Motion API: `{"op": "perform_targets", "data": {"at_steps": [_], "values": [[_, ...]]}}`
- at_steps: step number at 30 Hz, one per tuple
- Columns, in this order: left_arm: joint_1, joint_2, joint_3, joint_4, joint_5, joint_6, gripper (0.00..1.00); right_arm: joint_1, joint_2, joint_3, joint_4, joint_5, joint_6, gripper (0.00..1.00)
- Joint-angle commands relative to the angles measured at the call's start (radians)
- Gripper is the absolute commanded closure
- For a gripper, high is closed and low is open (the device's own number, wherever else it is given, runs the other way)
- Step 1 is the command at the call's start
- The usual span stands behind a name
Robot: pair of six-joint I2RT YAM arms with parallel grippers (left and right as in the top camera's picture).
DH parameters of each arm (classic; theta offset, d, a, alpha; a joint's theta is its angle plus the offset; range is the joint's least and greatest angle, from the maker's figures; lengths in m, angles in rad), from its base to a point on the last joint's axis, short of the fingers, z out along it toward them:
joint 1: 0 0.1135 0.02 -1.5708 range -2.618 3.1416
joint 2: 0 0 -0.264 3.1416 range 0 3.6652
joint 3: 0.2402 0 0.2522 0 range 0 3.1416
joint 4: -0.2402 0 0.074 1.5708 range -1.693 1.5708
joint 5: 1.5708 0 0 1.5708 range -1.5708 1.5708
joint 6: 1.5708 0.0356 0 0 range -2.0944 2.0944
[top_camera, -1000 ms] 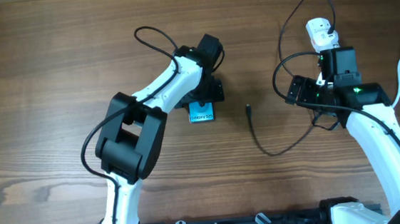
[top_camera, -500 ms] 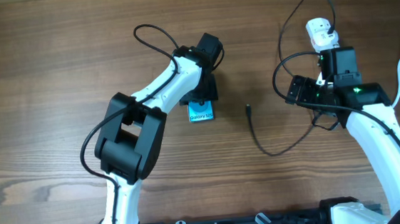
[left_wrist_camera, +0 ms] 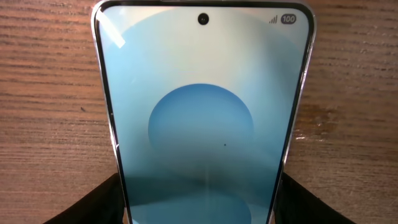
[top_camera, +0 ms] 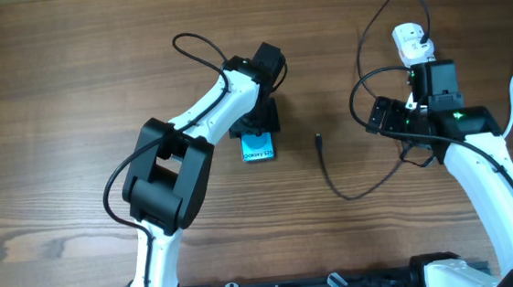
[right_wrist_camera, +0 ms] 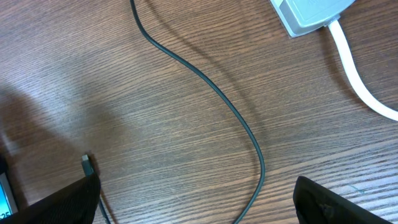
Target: Plug charger to phone and switch on socket
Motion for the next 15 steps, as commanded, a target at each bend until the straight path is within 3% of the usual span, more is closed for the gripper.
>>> {"op": "perform_targets", "data": {"at_steps": [1,7,15], "values": [[0.018,-0.039,0.028,-0.006,0.021,-0.003,0.39,-0.004,0.004,0.011,0.002,0.017,0.010,0.00],[0.072,-0.085,0.028,-0.006,0.214,-0.003,0.40,-0.004,0.004,0.011,0.002,0.017,0.010,0.00],[0.194,-0.087,0.028,-0.004,0.620,0.005,0.39,-0.004,0.004,0.011,0.002,0.017,0.010,0.00]]}}
